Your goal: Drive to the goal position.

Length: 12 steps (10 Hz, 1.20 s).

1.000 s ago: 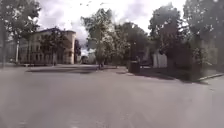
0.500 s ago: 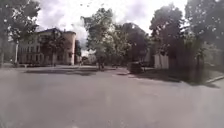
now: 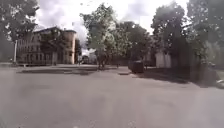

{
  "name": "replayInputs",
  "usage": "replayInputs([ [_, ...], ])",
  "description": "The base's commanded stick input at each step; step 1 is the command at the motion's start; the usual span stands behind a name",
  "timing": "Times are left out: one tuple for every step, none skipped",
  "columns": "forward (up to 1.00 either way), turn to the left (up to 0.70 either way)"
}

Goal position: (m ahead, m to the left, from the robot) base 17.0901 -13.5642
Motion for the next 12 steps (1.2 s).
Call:
replayInputs([
  [0.85,-0.34],
  [0.85,-0.34],
  [0.85,-0.34],
  [0.85,-0.34],
  [0.85,-0.34],
  [0.85,-0.34],
  [0.85,-0.15],
  [0.85,0.0],
  [0.85,0.0],
  [0.85,0.0],
  [0.85,0.0],
  [0.85,0.0],
])
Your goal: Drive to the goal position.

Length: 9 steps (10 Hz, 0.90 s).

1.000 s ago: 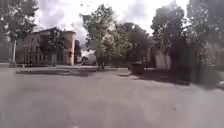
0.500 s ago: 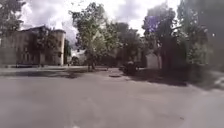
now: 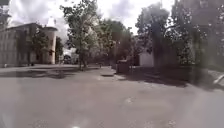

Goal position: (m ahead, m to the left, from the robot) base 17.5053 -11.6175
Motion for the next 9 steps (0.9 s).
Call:
replayInputs([
  [0.85,0.0],
  [0.85,0.0],
  [0.85,0.0],
  [0.85,0.0],
  [0.85,0.0],
  [0.85,0.0],
  [0.85,0.0],
  [0.85,0.0],
  [0.85,0.0],
])
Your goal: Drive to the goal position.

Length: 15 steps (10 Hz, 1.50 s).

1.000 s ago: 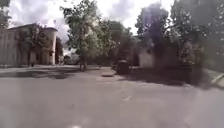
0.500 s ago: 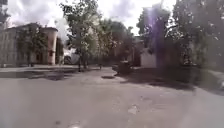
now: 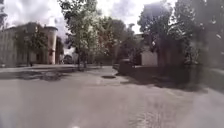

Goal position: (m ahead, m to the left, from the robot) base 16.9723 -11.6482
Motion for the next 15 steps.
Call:
replayInputs([
  [0.85,0.0],
  [0.85,0.0],
  [0.85,0.0],
  [0.85,0.0],
  [0.85,0.0],
  [0.85,0.0],
  [0.85,0.0],
  [0.85,0.0],
  [0.85,0.0],
  [0.85,0.0],
  [0.85,0.0],
  [0.85,0.0],
  [0.85,0.0],
  [0.85,0.0],
  [0.85,0.0],
])
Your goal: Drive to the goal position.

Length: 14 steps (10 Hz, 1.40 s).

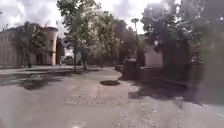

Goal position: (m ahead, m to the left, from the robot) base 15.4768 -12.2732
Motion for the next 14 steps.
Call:
replayInputs([
  [0.85,0.0],
  [0.85,0.0],
  [0.85,0.0],
  [0.85,0.0],
  [0.85,0.0],
  [0.85,0.0],
  [0.85,0.0],
  [0.85,0.0],
  [0.85,0.0],
  [0.85,0.0],
  [0.85,0.0],
  [0.85,0.0],
  [0.85,0.0],
  [0.85,0.0],
])
